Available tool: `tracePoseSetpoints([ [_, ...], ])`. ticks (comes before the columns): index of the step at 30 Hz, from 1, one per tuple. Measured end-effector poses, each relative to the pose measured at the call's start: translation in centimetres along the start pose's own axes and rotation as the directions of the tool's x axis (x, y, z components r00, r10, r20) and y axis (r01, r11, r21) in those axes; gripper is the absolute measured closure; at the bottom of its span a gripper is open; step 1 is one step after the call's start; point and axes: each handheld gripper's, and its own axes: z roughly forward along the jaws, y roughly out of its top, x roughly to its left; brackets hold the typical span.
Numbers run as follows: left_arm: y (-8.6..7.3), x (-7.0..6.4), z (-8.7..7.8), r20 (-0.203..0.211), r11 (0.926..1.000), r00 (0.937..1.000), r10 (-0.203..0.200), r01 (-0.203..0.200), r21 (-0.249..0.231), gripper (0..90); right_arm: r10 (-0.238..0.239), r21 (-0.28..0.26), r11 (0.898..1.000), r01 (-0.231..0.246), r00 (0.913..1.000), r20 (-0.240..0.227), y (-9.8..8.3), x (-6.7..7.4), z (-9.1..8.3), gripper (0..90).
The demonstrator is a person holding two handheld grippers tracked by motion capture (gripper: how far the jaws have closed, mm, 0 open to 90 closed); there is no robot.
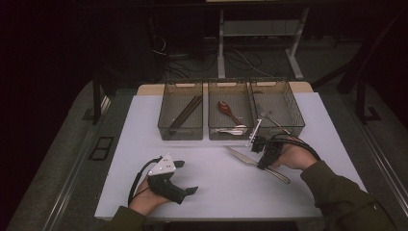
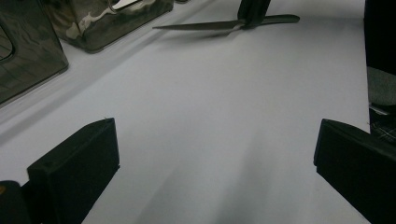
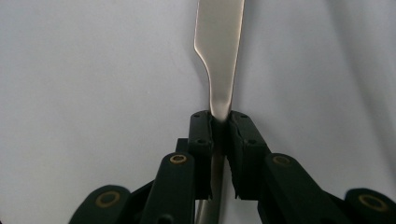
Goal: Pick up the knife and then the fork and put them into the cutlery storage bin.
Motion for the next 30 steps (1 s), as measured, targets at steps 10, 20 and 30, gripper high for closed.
tracePoseSetpoints([
  [10, 0.0, 0.0, 0.0, 0.001, 1.0000, 1.0000, -0.001, 0.001, 0.001, 0.0, 0.029, -0.100, 0.995, -0.029, 0.9996, -0.004, -1.2, -0.1, -1.0, 79.4],
  [20, 0.0, 0.0, 0.0, -0.001, 1.0000, 1.0000, 0.000, 0.000, 0.000, 0.0, 0.066, -0.231, 0.970, -0.068, 0.9977, -0.016, -2.8, -0.5, -2.1, 79.6],
  [30, 0.0, 0.0, 0.0, -0.004, 1.0000, 1.0000, -0.001, 0.001, -0.004, 0.0, 0.125, -0.356, 0.926, -0.125, 0.9919, -0.022, -4.4, -0.6, -3.0, 79.7],
])
